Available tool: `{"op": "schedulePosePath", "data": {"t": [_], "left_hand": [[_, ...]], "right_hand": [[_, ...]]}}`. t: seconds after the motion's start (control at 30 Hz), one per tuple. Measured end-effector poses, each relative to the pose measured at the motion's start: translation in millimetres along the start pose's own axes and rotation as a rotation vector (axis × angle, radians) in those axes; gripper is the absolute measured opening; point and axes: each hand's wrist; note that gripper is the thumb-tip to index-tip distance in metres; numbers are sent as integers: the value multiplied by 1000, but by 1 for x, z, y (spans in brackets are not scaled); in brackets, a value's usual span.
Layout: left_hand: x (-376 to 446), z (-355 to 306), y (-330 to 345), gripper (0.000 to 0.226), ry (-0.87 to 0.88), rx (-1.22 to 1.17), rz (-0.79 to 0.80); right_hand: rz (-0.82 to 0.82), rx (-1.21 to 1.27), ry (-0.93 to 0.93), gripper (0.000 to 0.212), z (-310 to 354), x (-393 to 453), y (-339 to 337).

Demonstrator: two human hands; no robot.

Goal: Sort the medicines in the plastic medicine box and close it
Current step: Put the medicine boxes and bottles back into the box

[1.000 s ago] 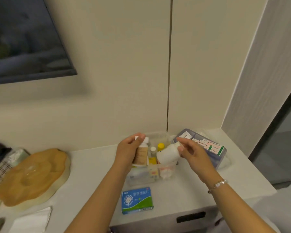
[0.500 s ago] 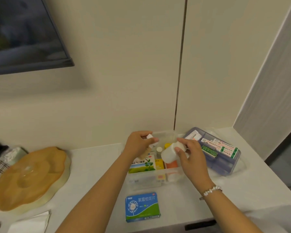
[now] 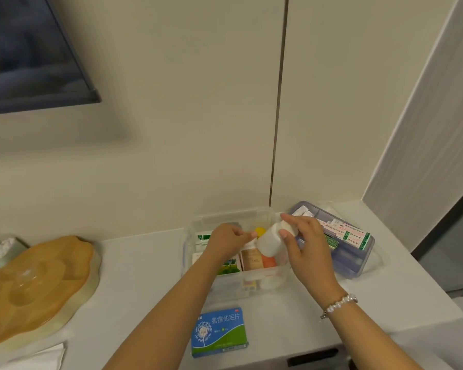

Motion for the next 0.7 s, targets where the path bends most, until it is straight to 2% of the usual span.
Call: {"op": "schedulePosePath", "data": {"t": [0.13, 0.23, 0.3, 0.47, 0.53, 0.63, 0.7], "left_hand": [[-2, 5, -3, 50, 12, 76, 19], [-8, 4, -4, 27, 66, -17, -15], [-14, 2, -5, 26, 112, -100, -44], [-28, -1, -4, 24, 162, -207, 53], [-30, 1, -1, 21, 136, -207, 19], [-30, 6, 3, 16, 105, -204, -46], [-29, 10, 4, 22, 79, -207, -58]], "right_hand": [[-15, -4, 0, 32, -2, -2, 5], [0, -14, -1, 31, -4, -2, 7], [20, -19, 0, 31, -4, 0, 9], [185, -109, -1, 27, 2, 15, 15], [254, -137, 27, 24, 3, 25, 18], [351, -309, 34, 26, 0, 40, 25], [375, -470, 18, 28, -5, 46, 30]]}}
Point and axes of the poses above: each hand's wrist, its own x-axis towards the middle knuckle, its own y-axis out of the palm, z = x × y, and after that the axes turned 3 degrees about x, right-handed
